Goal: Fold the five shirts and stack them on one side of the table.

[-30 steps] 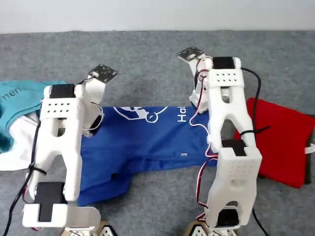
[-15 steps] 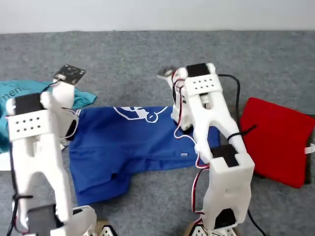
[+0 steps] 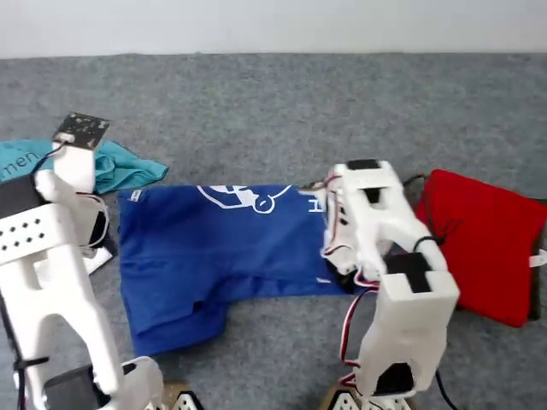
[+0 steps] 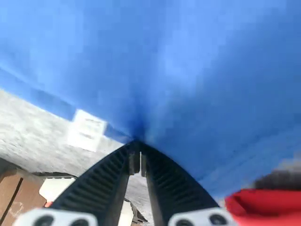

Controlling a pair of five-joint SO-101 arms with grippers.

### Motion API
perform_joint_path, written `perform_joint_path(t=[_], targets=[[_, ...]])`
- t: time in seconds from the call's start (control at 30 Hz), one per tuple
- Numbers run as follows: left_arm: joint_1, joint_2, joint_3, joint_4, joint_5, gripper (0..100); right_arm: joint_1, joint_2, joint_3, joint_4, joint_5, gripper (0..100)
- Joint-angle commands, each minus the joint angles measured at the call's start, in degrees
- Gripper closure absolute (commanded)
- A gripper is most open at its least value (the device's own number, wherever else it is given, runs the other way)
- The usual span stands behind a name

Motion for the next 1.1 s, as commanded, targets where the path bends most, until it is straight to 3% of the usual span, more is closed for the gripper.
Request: perform_joint_path(t=[0.0, 0.17, 0.37, 0.6, 1.07], targets=[[-1.85, -2.11, -0.31, 1.23, -0.44, 99, 4.0, -4.79, -0.26, 1.19, 1.67, 98.3], [-1.49, -5.54, -0.31, 1.23, -0.44, 99, -1.54, -12.7, -4.75, 6.2, 1.14, 98.3], [-1.85, -11.43, -0.31, 1.32, -0.26, 99, -18.33, -21.67, -8.79, 7.34, -3.69, 98.0], [-5.1, -14.86, 3.47, 1.32, -0.18, 99, -34.68, -20.79, -9.05, 2.86, -9.14, 83.5], [-16.0, -15.3, 5.93, 0.88, -2.55, 99, -50.77, -13.67, -9.05, -9.27, -6.95, 82.9]])
